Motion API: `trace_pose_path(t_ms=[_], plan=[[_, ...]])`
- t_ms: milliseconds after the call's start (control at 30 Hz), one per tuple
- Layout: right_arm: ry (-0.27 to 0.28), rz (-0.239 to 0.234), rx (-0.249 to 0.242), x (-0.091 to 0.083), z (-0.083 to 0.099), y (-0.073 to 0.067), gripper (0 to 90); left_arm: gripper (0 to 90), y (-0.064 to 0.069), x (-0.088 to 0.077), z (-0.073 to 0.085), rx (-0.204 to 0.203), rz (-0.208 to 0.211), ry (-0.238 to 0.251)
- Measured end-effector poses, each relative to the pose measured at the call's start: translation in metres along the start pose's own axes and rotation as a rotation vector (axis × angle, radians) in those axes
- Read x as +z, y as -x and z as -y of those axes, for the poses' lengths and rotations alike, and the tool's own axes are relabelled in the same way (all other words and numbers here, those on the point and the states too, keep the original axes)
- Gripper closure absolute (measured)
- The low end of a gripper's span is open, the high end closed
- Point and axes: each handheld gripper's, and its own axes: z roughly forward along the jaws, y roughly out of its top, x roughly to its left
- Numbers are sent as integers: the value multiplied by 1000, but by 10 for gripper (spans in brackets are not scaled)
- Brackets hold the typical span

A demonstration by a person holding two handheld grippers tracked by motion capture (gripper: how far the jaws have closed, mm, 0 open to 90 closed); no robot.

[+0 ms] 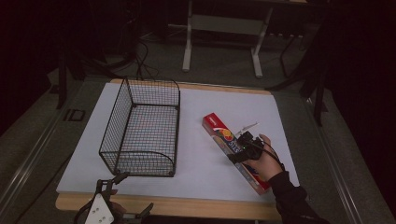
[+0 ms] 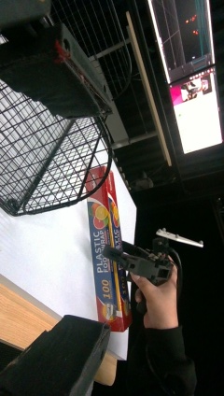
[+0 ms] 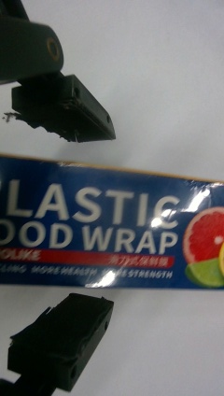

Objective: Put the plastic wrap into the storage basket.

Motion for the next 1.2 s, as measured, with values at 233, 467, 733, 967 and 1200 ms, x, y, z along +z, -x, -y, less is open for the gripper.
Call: trace_pose_path(t_ms=[233,467,733,967,1200], plan=[[-80,5,5,7,-18,-1,188,2,-1,0,0,0,3,1],[-149,32,11,16,-27,0,209,2,-3,0,2,-7,3,-4],[-222,56,19,26,-31,-5,303,2,-2,-1,1,-9,-2,-1],[-237,59,19,25,-32,-5,358,2,-2,0,2,-14,0,-7],[-244,49,61,25,-34,-3,375,2,-1,1,2,-15,-2,-12]])
